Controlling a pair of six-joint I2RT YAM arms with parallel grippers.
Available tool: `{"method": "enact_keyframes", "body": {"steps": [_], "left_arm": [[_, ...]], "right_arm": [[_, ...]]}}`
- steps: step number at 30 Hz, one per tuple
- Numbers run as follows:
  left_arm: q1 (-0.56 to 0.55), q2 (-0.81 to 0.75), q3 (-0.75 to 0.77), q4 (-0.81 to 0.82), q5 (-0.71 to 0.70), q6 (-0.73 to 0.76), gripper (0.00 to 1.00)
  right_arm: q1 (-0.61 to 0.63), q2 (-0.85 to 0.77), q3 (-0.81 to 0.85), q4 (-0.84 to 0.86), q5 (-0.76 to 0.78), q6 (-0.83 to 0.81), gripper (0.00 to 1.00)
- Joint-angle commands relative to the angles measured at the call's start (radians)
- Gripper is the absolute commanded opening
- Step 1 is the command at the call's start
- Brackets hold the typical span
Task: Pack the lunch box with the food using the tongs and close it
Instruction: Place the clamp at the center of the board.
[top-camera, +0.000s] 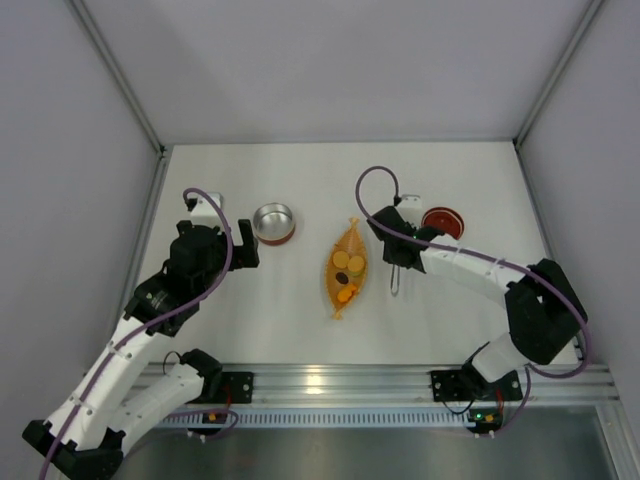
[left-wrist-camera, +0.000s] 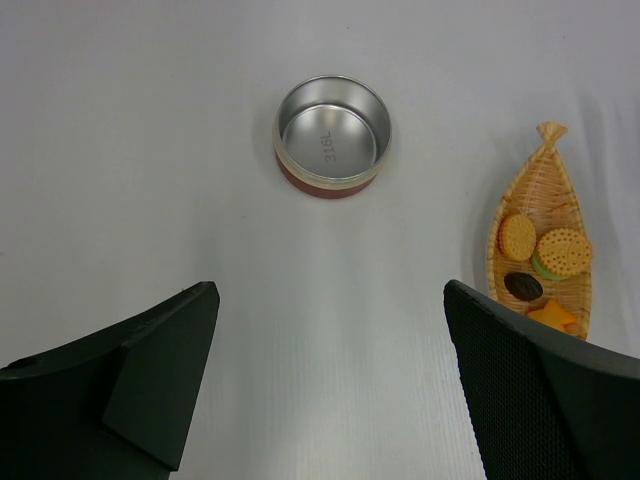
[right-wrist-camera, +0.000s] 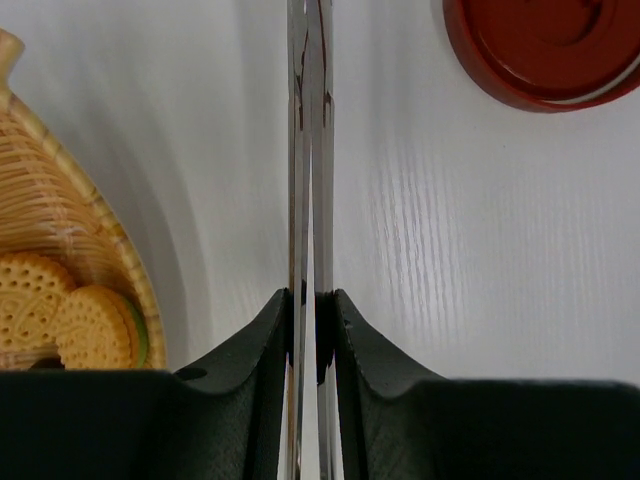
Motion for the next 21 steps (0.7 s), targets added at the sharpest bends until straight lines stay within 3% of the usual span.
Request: {"method": "enact_keyframes", "body": {"steps": [1,6,17,21], "left_arm": [[0.004,-0.002,-0.01,0.03,0.003,0.003,0.99],[0.002,0.001,-0.008,0.031,0.01,0.005,0.99],[0.002,0.001,-0.01,0.033,0.013,0.005,0.99],[0.002,0.001,-0.01,0.034,0.018,0.005,0.99]], "right_arm": [[-0.054,0.057,0.031,0.13,-0.068,-0.084,0.19],[-0.131,0.112,0.004,0.205,-0.184,-0.113,0.22],[-0.151,0.177,0.01,0.216,-0.189,-0.165,0.37],[-0.152,0.208,-0.003,0.218,-0.186,-0.153,0.53]]}}
